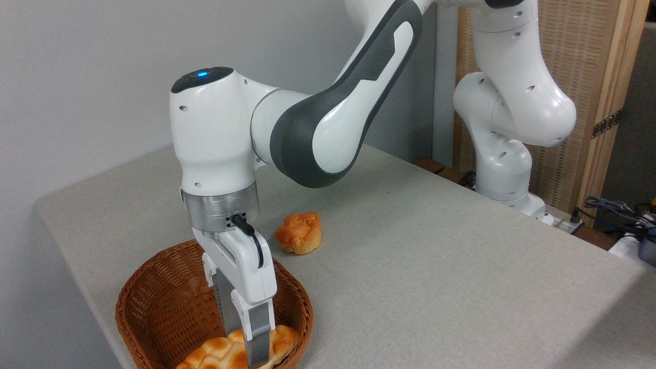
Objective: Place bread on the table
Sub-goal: 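Close the gripper on the braided bread roll in the basket, then lift the braided roll out of the basket and carry it beside the bun, then lower the braided roll onto the table and open the gripper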
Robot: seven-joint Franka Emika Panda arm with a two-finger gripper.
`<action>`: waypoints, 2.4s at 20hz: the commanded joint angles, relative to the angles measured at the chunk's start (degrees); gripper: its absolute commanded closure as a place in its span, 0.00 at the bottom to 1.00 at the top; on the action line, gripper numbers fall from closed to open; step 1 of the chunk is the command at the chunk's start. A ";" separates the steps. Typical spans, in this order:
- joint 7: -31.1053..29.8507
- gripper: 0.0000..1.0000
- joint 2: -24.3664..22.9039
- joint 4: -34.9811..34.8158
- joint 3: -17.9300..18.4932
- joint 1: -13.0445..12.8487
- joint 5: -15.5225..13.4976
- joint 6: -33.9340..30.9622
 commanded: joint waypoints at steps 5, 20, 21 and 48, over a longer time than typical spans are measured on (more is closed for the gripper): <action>1.39 0.77 -0.74 -1.03 0.02 0.08 0.59 1.44; 0.60 0.72 -6.62 3.54 0.28 0.08 -11.69 -4.97; 0.60 0.71 -8.55 3.46 0.37 0.08 -12.67 -6.19; 6.93 0.00 -25.97 -18.34 11.36 -10.38 -2.48 -25.37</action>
